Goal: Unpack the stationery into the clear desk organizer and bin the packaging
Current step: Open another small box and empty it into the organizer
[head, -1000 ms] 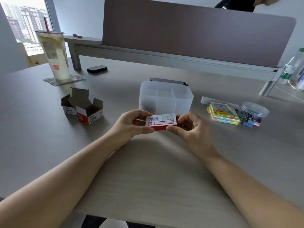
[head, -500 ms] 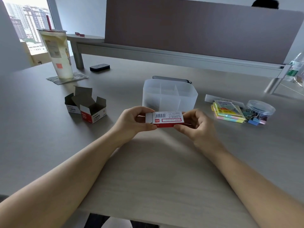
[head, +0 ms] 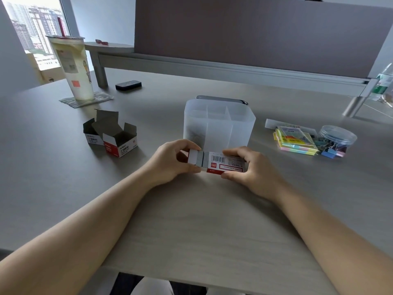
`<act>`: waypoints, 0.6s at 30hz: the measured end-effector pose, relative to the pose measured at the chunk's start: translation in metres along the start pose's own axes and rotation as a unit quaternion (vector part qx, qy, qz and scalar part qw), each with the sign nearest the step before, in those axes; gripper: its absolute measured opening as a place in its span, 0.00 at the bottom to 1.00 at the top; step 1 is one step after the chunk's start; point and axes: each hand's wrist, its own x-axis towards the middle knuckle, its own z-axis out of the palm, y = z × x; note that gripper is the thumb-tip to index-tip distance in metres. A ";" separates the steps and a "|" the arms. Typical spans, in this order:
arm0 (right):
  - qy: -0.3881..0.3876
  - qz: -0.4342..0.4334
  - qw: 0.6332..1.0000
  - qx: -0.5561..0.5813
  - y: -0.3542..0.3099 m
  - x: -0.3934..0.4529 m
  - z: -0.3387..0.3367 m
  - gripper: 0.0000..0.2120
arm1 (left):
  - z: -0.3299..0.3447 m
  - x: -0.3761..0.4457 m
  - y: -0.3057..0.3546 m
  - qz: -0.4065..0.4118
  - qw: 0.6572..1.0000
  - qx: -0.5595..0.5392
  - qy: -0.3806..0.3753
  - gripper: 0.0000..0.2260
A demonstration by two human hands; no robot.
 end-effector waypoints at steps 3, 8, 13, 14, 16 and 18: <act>-0.007 0.020 1.000 0.004 0.005 0.000 -0.005 0.22 | -0.006 0.001 -0.004 -0.013 1.000 -0.011 0.001 0.16; -0.029 0.063 0.998 0.002 0.016 0.001 -0.010 0.21 | -0.015 0.000 -0.009 -0.026 1.000 -0.008 0.014 0.16; -0.034 0.067 0.997 -0.034 0.016 0.001 -0.011 0.23 | -0.017 -0.003 -0.007 -0.026 0.999 -0.013 0.023 0.16; -0.015 0.056 0.997 -0.044 0.014 0.001 -0.011 0.24 | -0.017 -0.003 -0.006 -0.025 0.999 -0.014 0.022 0.16; 0.027 0.032 0.998 -0.044 0.004 0.003 -0.010 0.23 | -0.014 -0.004 -0.004 -0.022 0.999 -0.028 0.021 0.16; 0.034 0.025 0.999 0.005 -0.008 0.006 -0.008 0.21 | -0.011 -0.004 -0.001 -0.021 0.997 -0.062 0.027 0.17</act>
